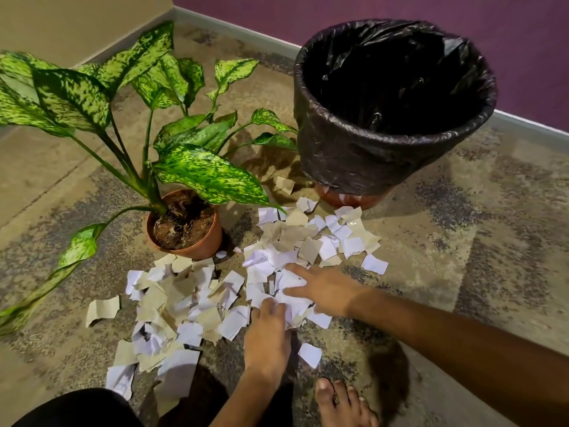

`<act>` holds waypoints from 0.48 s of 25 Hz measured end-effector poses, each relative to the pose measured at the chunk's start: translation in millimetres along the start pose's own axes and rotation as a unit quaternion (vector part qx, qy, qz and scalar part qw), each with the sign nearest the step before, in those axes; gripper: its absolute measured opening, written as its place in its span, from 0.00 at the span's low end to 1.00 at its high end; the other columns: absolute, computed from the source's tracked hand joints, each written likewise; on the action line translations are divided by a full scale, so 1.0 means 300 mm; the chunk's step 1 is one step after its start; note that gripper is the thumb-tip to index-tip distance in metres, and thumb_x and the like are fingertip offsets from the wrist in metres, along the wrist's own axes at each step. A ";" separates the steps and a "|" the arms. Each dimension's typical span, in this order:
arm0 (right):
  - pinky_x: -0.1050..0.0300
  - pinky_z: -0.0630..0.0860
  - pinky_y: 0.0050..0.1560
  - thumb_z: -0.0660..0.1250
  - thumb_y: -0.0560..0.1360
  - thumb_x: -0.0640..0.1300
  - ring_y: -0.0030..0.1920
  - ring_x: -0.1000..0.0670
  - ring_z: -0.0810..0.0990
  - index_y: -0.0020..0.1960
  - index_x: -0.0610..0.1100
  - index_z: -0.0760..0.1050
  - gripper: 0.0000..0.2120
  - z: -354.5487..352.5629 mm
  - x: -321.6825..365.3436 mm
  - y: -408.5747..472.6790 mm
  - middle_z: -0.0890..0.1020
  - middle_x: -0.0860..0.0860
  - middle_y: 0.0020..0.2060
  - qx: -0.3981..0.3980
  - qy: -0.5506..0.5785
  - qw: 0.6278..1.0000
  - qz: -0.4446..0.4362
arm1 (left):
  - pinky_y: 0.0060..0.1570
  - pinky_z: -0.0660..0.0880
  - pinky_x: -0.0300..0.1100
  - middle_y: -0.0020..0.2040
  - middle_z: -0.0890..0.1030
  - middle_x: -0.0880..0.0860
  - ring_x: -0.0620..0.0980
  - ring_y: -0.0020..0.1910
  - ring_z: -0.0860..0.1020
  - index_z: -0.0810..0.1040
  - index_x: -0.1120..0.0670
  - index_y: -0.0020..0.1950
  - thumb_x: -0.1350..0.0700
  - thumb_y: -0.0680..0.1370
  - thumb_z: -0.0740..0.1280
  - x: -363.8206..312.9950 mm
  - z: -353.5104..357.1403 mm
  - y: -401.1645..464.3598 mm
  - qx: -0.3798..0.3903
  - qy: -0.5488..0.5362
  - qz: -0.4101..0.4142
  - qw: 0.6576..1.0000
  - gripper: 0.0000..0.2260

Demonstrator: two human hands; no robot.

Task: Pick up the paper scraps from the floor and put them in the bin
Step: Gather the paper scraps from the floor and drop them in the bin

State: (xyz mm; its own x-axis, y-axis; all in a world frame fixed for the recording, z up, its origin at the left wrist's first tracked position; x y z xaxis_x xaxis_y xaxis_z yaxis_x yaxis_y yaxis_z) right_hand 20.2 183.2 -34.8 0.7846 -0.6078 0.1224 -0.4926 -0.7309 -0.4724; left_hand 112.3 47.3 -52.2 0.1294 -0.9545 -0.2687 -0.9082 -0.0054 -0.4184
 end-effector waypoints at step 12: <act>0.52 0.76 0.48 0.69 0.70 0.33 0.51 0.41 0.80 0.58 0.45 0.80 0.18 -0.165 -0.138 -0.029 0.76 0.47 0.60 -0.203 0.114 0.969 0.077 | 0.48 0.76 0.42 0.52 0.79 0.51 0.51 0.48 0.79 0.82 0.56 0.51 0.60 0.76 0.68 -0.025 -0.149 0.063 -0.199 -0.180 0.018 0.963 0.06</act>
State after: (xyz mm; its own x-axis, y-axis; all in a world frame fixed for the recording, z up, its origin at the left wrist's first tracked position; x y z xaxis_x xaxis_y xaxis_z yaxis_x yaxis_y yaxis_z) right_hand -26.7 199.4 7.6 0.6096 -0.7383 0.2886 -0.7412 -0.6600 -0.1229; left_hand 76.3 40.9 -19.3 0.1597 -0.7912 -0.5903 -0.9860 -0.1569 -0.0564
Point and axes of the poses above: each hand's wrist, its own y-axis towards the middle knuckle, its own z-axis out of the palm, x = y × z, the point moved 2 cm from there along y, towards the middle knuckle
